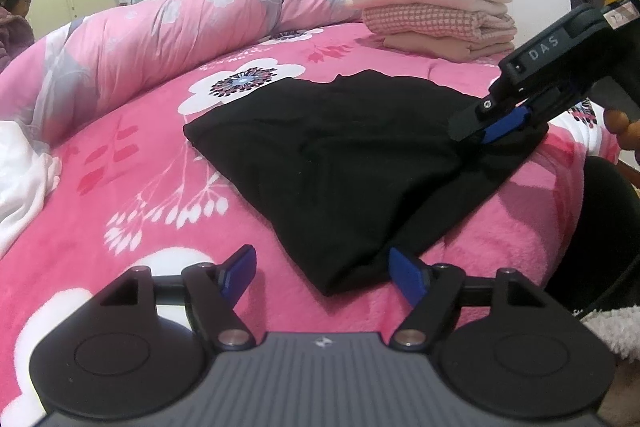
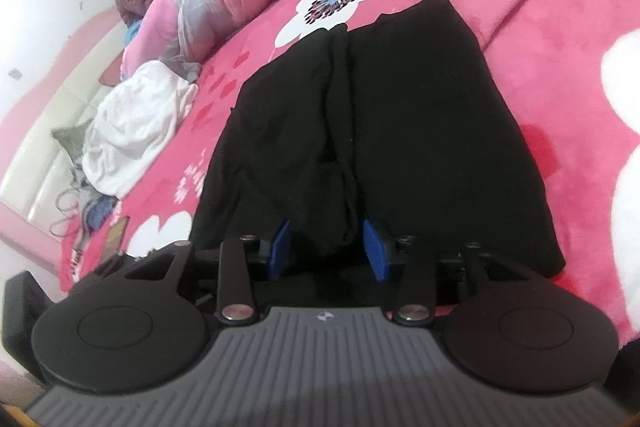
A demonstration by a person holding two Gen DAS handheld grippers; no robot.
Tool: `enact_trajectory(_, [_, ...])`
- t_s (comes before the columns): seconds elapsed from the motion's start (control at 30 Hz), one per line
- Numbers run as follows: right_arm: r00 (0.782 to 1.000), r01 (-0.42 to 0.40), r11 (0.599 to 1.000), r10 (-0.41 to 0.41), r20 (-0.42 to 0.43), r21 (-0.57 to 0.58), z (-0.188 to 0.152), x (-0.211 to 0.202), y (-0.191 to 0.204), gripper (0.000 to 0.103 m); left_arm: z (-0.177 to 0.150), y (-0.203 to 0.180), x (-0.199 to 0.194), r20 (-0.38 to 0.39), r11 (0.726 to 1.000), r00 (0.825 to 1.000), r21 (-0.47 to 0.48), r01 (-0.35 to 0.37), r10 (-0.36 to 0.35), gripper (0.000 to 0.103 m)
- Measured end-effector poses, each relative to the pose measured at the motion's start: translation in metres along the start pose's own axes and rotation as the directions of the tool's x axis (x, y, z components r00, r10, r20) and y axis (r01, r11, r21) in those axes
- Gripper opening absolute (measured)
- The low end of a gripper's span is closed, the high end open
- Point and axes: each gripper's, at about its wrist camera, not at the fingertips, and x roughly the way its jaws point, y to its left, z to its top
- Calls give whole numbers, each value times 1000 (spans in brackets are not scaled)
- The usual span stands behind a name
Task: Fold clothes
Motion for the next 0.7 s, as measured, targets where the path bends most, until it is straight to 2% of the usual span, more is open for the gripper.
enact_trajectory(0.07, [1000,7,1000,-6,6,-28,-1,1,4,38,0,0,0,-2,1000,1000,-1,0,0,75])
enact_trajectory(0.1, [1000,9,999,-8,10,-42,-1,1,6,26,0,0,0,-2,1000,1000,-1,0,0,75])
enact_trajectory(0.17, [1000,15,999,-14,14,-40,0,3,4,18,0,1,0,-4,1000,1000,-3,-1,1,75])
enact_trajectory(0.47, [1000,14,1000,-14,3,-21,-1,11,-1,19,0,-1,3,-14,1000,1000,3,-11,11,77])
enact_trajectory(0.57, [999,13,998,-11,32,-60,-2,8,5,5,0,-1,3,-15,1000,1000,10,-17,17,77])
enact_trajectory(0.7, [995,15,997,-7,100,-80,1,-6,8,5,1,-4,2,-20,999,999,16,-30,30,78])
